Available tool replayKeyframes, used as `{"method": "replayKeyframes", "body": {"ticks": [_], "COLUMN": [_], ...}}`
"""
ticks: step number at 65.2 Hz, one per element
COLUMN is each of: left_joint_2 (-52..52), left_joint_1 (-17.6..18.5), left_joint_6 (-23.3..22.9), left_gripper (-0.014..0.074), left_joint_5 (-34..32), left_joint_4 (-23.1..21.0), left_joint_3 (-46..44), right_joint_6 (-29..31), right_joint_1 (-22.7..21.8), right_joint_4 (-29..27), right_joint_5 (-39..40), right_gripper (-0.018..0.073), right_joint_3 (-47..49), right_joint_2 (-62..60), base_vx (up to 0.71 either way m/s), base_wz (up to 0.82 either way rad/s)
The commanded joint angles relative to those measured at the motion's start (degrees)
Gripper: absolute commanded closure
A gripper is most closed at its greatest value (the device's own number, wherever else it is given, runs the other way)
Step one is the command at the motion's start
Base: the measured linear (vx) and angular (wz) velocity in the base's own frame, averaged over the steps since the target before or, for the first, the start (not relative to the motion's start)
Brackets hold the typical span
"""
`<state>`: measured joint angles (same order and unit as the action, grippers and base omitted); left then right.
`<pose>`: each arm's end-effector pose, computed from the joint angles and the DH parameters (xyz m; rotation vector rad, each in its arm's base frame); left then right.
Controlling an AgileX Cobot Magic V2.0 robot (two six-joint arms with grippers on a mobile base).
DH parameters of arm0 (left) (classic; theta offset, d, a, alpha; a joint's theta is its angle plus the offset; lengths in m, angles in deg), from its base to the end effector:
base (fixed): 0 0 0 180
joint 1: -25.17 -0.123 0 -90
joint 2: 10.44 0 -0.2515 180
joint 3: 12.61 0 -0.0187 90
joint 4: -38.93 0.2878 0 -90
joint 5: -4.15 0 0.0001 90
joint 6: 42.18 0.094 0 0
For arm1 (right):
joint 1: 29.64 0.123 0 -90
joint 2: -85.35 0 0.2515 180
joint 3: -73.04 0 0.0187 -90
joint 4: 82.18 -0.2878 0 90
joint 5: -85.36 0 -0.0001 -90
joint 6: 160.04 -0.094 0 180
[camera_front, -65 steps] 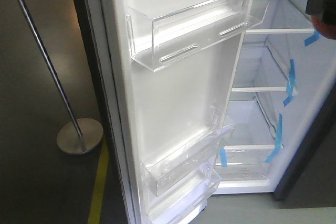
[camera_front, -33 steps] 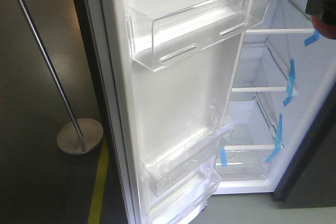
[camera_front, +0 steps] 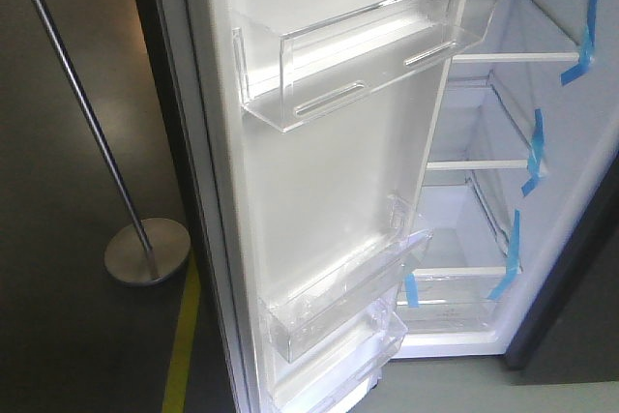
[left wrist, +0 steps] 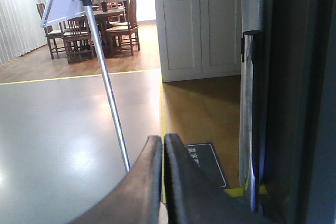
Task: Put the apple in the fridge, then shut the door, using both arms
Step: 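Lower the apple into the top clear door bin and open the right gripper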
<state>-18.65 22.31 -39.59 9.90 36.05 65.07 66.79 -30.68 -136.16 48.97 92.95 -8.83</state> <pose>0.1306 0.0060 0.1954 -0.0398 1.5989 0.0310 0.3200 0.0394 0.5093 -0.3657 1.5309 0.3900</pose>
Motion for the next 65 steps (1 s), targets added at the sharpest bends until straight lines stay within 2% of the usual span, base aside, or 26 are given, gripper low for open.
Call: {"method": "replayKeyframes", "body": {"ticks": [1,5,9,27,36,53,65], "left_joint_2": [0.89,0.89,0.89,0.89,0.89,0.89,0.89], "left_joint_1": [0.26,0.26,0.26,0.26,0.26,0.26,0.26], "left_joint_6": [-0.32,-0.32,-0.32,-0.32,-0.32,-0.32,-0.32], "left_gripper": [0.0603,0.0603,0.0603,0.0603,0.0603,0.0603,0.0603], "left_joint_5": [-4.42,-4.42,-4.42,-4.42,-4.42,-4.42,-4.42], "left_joint_4": [-0.11,-0.11,-0.11,-0.11,-0.11,-0.11,-0.11], "left_joint_3": [0.89,0.89,0.89,0.89,0.89,0.89,0.89], "right_joint_6": [11.76,14.88,16.03,16.69,17.51,17.0,15.51], "right_joint_1": [-0.05,-0.05,-0.05,-0.05,0.0,2.72,4.92], "right_joint_4": [-15.61,-20.55,-22.53,-23.25,-23.25,-17.45,-11.93], "right_joint_5": [-2.29,-6.17,-9.28,-14.18,-15.55,-13.37,-8.79], "right_gripper": [0.0331,0.0331,0.033,0.0287,0.023,0.0013,-0.0062], "right_joint_3": [5.64,7.56,9.27,11.15,11.15,11.15,11.15], "right_joint_2": [3.37,6.8,9.76,18.65,20.26,20.8,20.8], "base_vx": [0.0,0.0,0.0,0.0,0.0,0.0,0.0], "base_wz": [0.0,0.0,0.0,0.0,0.0,0.0,0.0]}}
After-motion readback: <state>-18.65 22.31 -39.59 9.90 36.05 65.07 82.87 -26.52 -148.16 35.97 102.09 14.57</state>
